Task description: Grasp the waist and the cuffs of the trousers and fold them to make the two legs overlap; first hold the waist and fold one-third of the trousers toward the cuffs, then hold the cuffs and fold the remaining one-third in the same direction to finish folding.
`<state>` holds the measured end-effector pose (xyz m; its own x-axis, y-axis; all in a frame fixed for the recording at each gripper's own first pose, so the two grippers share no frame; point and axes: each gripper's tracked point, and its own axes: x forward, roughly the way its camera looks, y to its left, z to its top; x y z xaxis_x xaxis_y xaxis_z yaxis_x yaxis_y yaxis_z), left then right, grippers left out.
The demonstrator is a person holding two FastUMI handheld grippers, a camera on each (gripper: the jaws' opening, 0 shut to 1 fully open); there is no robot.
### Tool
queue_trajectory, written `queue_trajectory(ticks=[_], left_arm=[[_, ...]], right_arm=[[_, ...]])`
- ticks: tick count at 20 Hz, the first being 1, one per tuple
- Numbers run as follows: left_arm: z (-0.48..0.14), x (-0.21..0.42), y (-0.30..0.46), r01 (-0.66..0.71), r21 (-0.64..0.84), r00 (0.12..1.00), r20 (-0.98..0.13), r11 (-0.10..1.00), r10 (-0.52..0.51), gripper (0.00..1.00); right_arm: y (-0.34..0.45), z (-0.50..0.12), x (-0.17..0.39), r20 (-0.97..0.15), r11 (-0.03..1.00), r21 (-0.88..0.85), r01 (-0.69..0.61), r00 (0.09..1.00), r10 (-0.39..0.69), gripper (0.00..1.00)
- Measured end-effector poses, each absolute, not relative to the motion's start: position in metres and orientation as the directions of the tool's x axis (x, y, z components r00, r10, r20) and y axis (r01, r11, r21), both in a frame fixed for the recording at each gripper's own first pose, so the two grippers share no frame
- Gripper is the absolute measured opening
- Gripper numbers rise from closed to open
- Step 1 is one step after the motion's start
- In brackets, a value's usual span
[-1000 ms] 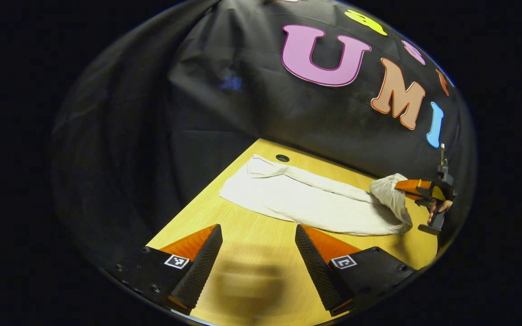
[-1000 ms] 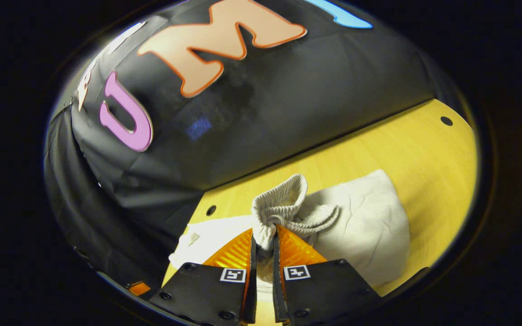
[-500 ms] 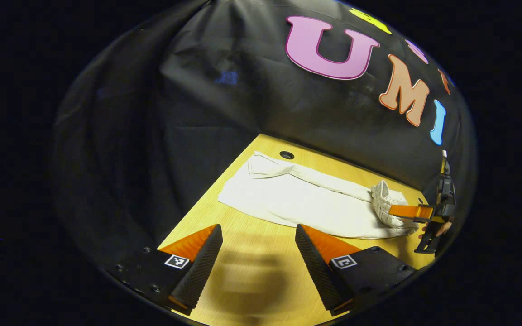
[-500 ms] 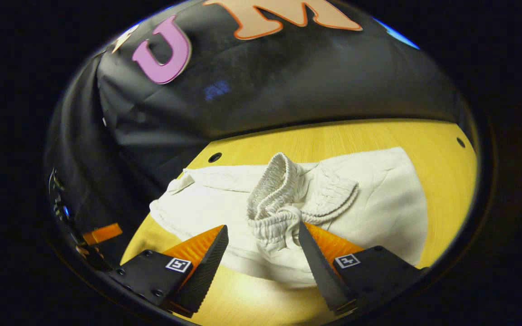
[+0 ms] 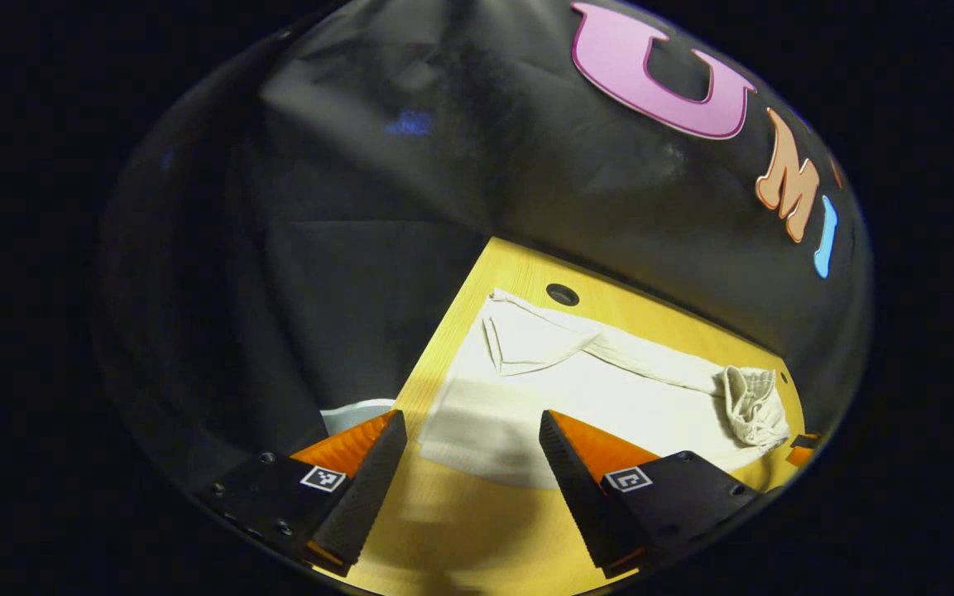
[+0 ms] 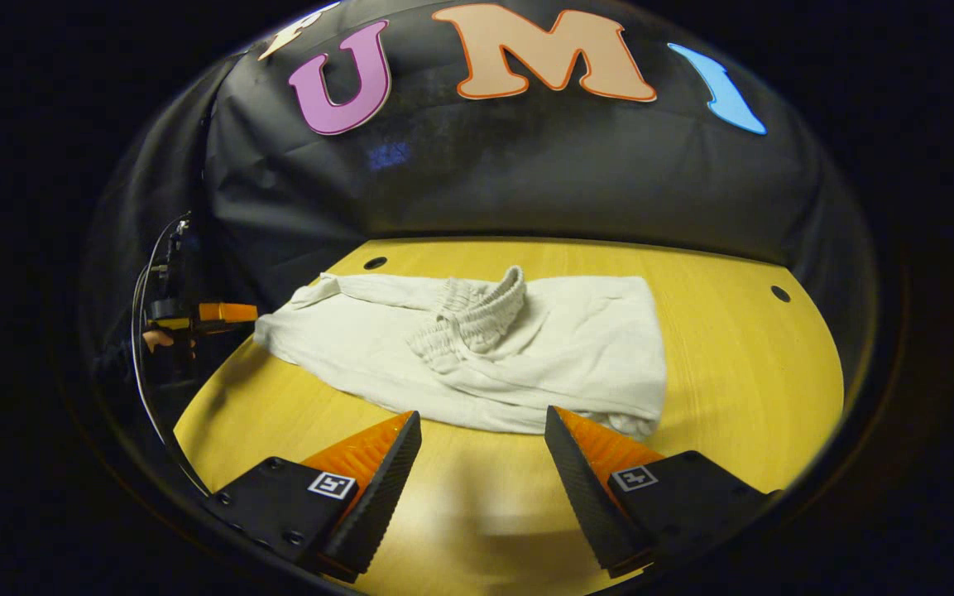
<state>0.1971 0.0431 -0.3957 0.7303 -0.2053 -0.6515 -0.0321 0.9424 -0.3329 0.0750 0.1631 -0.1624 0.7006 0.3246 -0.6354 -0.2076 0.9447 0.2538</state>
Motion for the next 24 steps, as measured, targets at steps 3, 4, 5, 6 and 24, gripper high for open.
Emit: queue_trajectory(ticks=[3, 4, 5, 6, 24], left_arm=[[-0.400, 0.193, 0.040, 0.015, -0.300, 0.686, -0.691, 0.954, -0.228, 0.97], [-0.401, 0.192, 0.038, 0.031, -0.291, 0.672, -0.702, 0.956, -0.236, 0.98], [-0.398, 0.193, 0.039, 0.056, -0.260, 0.667, -0.709, 0.964, -0.230, 0.97], [-0.401, 0.195, 0.036, 0.077, -0.248, 0.666, -0.708, 0.966, -0.235, 0.95], [-0.355, 0.204, -0.012, 0.040, -0.209, 0.686, -0.705, 0.977, -0.179, 0.00]], right_arm=[[0.147, -0.175, 0.056, -0.673, 0.961, 0.202, -0.187, 0.686, 0.275, 0.96], [0.145, -0.177, 0.051, -0.680, 0.963, 0.188, -0.191, 0.682, 0.268, 0.96], [0.142, -0.180, 0.044, -0.688, 0.966, 0.164, -0.201, 0.678, 0.257, 0.96], [0.141, -0.181, 0.039, -0.692, 0.967, 0.150, -0.209, 0.676, 0.253, 0.96], [0.100, -0.166, 0.033, -0.663, 0.961, 0.172, -0.218, 0.695, 0.277, 0.91]])
